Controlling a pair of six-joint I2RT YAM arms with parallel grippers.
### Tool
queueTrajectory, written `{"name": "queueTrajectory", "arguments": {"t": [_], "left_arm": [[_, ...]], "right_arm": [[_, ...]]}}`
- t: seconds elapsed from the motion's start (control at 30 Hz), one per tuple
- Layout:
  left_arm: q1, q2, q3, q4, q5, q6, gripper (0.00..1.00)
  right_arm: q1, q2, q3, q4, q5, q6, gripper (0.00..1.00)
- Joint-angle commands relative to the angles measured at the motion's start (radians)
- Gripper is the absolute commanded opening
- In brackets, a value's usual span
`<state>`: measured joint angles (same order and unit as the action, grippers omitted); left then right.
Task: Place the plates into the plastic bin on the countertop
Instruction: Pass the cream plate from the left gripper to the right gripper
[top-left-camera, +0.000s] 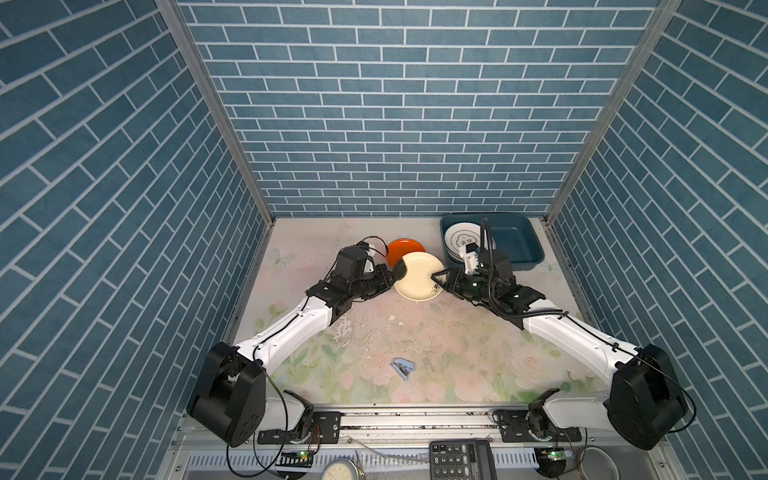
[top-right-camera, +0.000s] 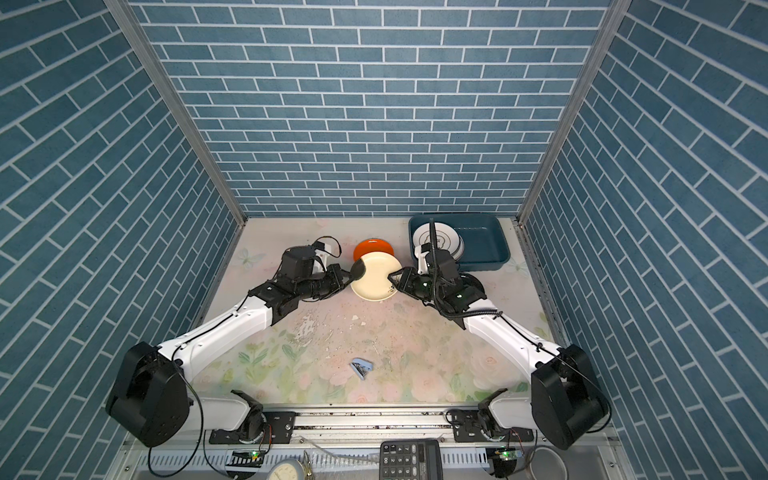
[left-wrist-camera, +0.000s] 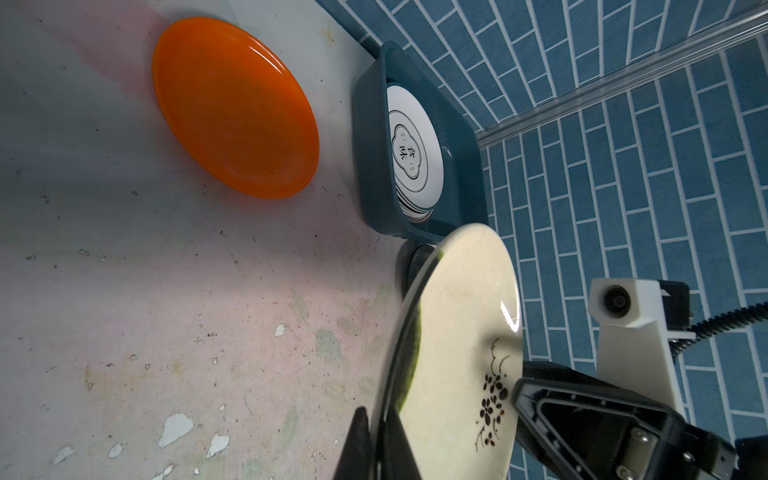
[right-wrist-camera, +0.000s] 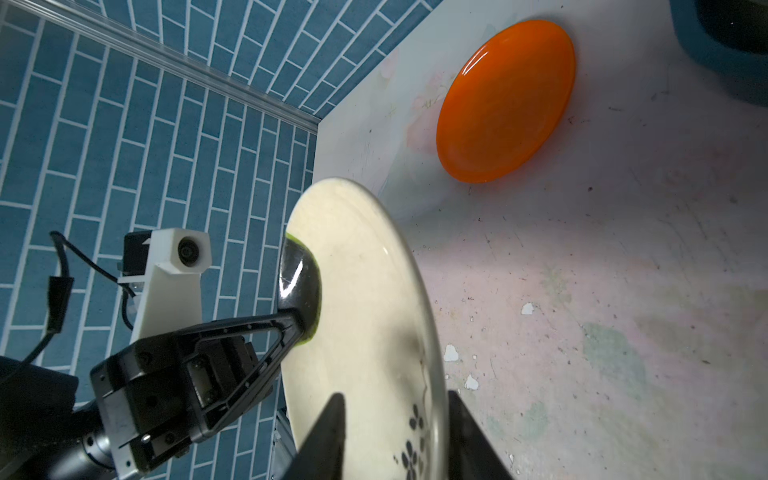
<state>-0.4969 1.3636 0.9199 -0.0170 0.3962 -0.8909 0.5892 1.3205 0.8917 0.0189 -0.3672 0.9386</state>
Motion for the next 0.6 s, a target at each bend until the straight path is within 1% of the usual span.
{"name": "queueTrajectory", "arguments": {"t": [0.0,0.07,0.13,0.17,0.2,0.27,0.3,0.33,0.4,0.43,0.57], "left_arm": [[-0.005,0.0,0.03,0.017,0.01,0.009,0.0],[-0.005,0.002,0.027,0.017,0.008,0.01,0.0],[-0.005,0.003,0.024,0.024,0.014,0.008,0.0],[-0.005,0.005,0.023,0.025,0.016,0.01,0.05],[-0.006,0.003,0.023,0.027,0.018,0.011,0.19],[-0.005,-0.001,0.025,0.021,0.017,0.021,0.55],[-0.006,-0.003,0.028,0.012,0.012,0.027,0.68],[-0.005,-0.007,0.032,-0.003,0.003,0.035,0.78],[-0.006,-0.017,0.041,-0.042,-0.022,0.055,0.95],[-0.004,-0.021,0.042,-0.055,-0.035,0.062,0.99],[0.007,-0.02,0.043,-0.059,-0.039,0.069,0.99]], "right_arm": [[0.005,0.002,0.036,-0.026,0.016,-0.023,0.27],[0.005,0.0,0.034,-0.029,0.02,-0.023,0.12],[0.006,0.002,0.037,-0.028,0.02,-0.024,0.01],[0.004,0.002,0.039,-0.032,0.019,-0.024,0.0],[0.005,0.001,0.041,-0.036,0.021,-0.026,0.0],[0.004,-0.005,0.044,-0.052,0.035,-0.029,0.0],[0.003,-0.008,0.044,-0.059,0.045,-0.032,0.0],[0.001,-0.013,0.044,-0.068,0.056,-0.037,0.0],[-0.003,-0.018,0.044,-0.083,0.068,-0.057,0.0],[-0.007,-0.021,0.045,-0.093,0.073,-0.068,0.0],[-0.034,-0.03,0.046,-0.127,0.084,-0.077,0.0]]}}
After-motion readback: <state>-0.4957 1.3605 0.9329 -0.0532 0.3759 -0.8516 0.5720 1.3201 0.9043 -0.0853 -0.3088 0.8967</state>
